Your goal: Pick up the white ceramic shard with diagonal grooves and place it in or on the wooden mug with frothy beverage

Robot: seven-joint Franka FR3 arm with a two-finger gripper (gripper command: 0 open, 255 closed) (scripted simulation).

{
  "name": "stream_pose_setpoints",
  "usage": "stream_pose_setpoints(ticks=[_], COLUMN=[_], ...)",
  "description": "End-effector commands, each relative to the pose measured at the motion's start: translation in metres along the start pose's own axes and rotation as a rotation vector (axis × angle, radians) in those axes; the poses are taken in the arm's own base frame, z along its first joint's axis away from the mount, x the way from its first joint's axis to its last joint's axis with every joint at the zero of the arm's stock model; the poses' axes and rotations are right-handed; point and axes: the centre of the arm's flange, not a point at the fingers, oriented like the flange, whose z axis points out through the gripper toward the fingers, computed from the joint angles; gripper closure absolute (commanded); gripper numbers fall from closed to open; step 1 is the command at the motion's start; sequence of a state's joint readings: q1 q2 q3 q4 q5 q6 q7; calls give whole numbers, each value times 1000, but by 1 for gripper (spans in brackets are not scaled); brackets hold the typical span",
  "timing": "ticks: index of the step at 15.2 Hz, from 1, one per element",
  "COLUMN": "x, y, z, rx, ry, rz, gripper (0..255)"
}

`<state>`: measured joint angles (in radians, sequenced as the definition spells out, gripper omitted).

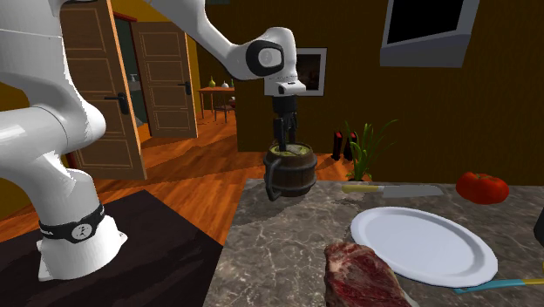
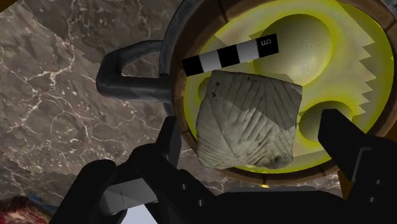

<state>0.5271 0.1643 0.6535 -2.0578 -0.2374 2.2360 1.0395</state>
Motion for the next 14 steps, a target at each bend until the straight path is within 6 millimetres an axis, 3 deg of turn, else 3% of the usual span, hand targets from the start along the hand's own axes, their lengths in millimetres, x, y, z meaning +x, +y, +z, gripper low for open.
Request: stream_pose_setpoints(ticks=[1, 2, 6, 14], x=[0, 0, 0, 0], y=[0, 0, 0, 0], z=[0, 0, -50, -50], rx=[0, 0, 0, 0], ry=[0, 0, 0, 0], rz=[0, 0, 0, 0], gripper=[0, 0, 0, 0])
